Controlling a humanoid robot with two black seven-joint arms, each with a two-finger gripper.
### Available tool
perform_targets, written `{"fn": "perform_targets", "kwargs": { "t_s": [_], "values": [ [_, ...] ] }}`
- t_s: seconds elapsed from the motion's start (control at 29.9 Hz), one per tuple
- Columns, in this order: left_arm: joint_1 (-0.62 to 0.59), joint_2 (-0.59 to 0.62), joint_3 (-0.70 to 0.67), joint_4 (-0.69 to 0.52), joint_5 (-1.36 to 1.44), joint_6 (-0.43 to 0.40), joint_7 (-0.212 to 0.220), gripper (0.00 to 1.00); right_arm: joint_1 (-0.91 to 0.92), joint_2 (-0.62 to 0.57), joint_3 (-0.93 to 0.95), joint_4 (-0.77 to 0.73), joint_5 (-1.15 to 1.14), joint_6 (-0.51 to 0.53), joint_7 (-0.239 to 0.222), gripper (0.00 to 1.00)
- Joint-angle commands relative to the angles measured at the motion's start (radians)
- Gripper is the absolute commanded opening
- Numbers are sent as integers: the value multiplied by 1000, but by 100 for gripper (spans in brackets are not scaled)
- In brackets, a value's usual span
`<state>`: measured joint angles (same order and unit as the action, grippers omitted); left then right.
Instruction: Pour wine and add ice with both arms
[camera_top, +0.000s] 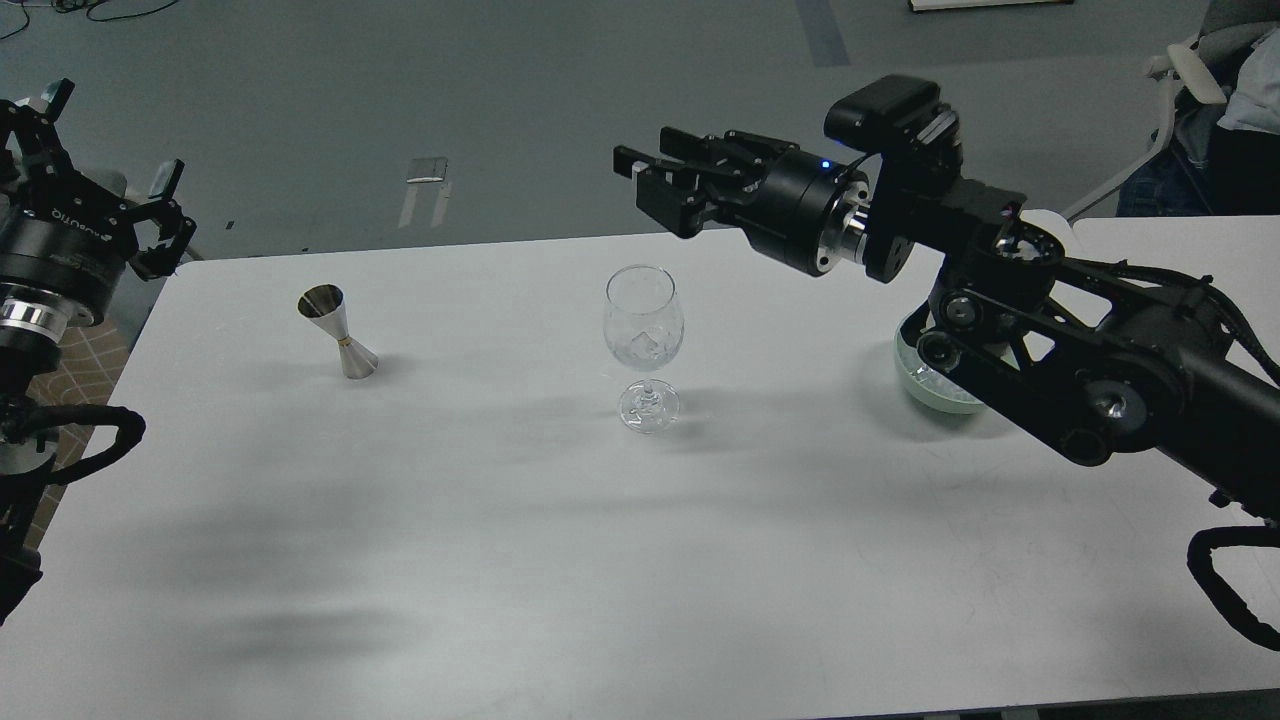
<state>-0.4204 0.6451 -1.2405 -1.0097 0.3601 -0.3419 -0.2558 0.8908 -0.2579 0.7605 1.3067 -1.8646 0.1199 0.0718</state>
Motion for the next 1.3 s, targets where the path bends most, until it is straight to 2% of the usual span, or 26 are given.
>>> {"fn": "perform_targets", "kwargs": {
  "t_s": [0.0, 0.27, 0.43, 0.6, 0.74, 1.0, 1.27],
  "values": [
    [0, 7, 3, -7, -1, -2, 7, 98, -15, 25, 121, -4, 1, 0, 0, 100],
    [-18, -1, 0, -6, 0, -5, 13, 98, -30, 45, 371, -10, 31, -2, -1, 100],
    [-15, -1, -4, -6, -3, -68, -2, 98, -72, 34, 517, -75, 316, 0, -6, 100],
    [-18, -8, -4, 0, -3, -62, -5, 98, -98, 28, 620, -162, 623, -55, 6, 100],
    [-20, -10, -4, 2, -1, -58, -5, 98, -142, 29, 637, -162, 743, -81, 8, 100],
    [-18, -1, -2, 6, -10, -54, -3, 98, -242, 29, 640, -217, 1132, -77, 13, 100],
    [-8, 2, -13, 8, -18, -52, -5, 98, -251, 71, 640, -288, 1176, -62, 19, 100]
  ]
}}
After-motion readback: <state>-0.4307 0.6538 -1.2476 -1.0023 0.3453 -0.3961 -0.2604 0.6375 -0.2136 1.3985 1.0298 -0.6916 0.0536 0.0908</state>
